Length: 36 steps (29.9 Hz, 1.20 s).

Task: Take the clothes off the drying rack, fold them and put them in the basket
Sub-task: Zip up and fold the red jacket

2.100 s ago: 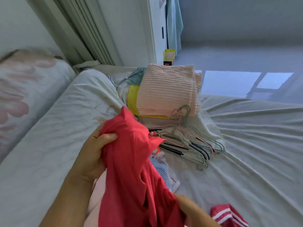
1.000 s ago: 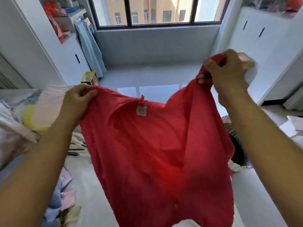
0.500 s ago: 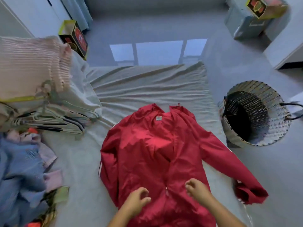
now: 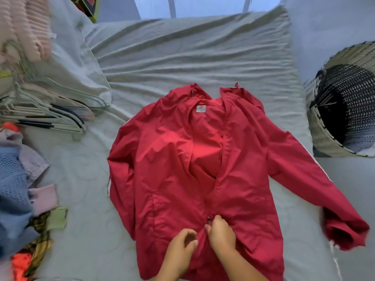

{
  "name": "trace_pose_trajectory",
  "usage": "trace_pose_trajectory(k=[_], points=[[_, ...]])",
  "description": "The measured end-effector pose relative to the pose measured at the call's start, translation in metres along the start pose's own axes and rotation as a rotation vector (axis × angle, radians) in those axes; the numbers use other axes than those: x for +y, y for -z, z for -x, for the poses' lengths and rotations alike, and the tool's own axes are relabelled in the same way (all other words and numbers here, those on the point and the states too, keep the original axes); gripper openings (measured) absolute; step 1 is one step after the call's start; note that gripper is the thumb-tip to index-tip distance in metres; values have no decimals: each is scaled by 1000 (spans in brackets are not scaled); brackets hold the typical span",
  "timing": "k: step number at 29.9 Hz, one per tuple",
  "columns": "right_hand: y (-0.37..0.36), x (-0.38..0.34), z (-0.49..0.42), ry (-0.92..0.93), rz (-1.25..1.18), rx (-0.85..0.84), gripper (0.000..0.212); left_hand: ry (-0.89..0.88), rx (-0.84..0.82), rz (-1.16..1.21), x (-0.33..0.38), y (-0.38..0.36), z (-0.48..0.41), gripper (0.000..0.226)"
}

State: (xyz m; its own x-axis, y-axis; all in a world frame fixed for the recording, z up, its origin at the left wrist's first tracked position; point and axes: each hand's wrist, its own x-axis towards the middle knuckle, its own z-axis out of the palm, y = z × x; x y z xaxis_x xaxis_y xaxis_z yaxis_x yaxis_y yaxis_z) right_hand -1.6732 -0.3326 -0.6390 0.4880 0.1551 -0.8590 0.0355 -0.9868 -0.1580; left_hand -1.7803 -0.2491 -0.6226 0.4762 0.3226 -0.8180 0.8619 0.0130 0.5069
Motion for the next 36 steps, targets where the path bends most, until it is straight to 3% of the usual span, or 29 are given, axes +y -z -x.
trace_pose_trajectory(k=[2,5,7,10,12,14,17,20,22,24,27,30,32,36], points=[[4,1,0,48,-54,-66,17,-14,17,-69,-4,-5,0,35],[20,5,11,79,-254,-196,33,-67,-9,-203,7,-15,6,32],[35,6,24,135,-214,-235,32,-104,26,-250,23,-20,14,24],[53,3,45,190,-155,-267,30,-195,125,-355,32,-24,17,59],[63,-4,57,88,-427,-395,32,-180,224,-390,33,-25,16,57],[70,-8,64,-133,-780,-533,36,-287,278,-425,34,-20,16,43],[78,-16,63,-348,-1158,-630,36,-318,282,-458,33,-11,19,36],[101,-36,44,-334,-1408,-594,33,-392,68,-474,37,-3,34,32],[135,-57,28,-237,-1528,-511,33,-288,-83,-477,24,-5,44,20],[170,-77,20,-118,-1522,-440,33,-164,-116,-417,4,-3,47,13],[189,-90,23,-26,-1329,-385,31,-83,-42,-346,10,6,46,29],[180,-86,31,-40,-1225,-367,30,-206,164,-300,66,16,29,45],[174,-82,36,-45,-1243,-394,30,-310,330,-248,113,28,12,39],[178,-76,37,-16,-1287,-410,29,-394,387,-277,165,37,-16,27]])
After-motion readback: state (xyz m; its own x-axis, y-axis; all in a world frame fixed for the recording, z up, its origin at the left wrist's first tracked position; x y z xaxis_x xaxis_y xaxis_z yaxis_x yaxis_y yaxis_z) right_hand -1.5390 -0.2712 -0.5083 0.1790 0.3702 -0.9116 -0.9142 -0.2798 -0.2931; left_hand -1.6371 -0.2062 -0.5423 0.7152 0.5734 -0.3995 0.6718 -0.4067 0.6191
